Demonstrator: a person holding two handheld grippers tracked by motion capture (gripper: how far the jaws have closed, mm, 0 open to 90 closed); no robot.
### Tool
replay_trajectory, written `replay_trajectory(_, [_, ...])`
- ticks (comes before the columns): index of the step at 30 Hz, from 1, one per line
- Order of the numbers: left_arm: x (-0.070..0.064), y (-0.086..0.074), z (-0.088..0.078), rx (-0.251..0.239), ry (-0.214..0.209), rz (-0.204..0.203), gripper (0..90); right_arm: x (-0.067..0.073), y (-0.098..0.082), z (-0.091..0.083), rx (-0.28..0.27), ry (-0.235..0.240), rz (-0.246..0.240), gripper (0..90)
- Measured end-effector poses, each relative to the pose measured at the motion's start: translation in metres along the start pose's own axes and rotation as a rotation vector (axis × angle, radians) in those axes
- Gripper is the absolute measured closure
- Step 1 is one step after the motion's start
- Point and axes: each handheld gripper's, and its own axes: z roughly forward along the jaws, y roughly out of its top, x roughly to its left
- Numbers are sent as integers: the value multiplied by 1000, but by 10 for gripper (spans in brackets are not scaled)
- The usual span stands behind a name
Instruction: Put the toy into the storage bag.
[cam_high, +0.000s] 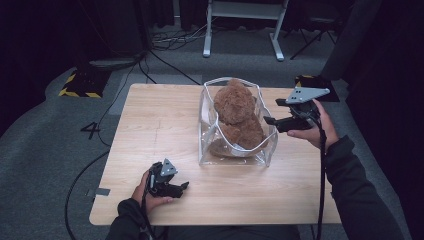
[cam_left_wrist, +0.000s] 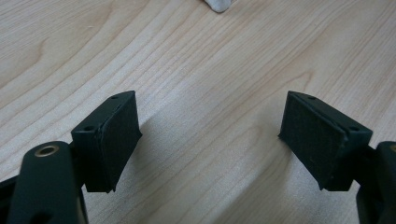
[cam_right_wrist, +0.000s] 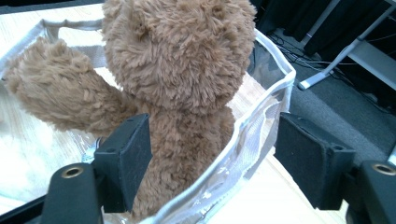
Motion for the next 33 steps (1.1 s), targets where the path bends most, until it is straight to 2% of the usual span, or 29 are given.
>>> replay_trajectory(20, [0, 0, 0, 0, 0, 0, 198, -3, -16, -21, -8, -39, 6, 260])
replay_trajectory(33, [0, 0, 0, 0, 0, 0, 199, -3, -24, -38, -23, -45, 5, 260])
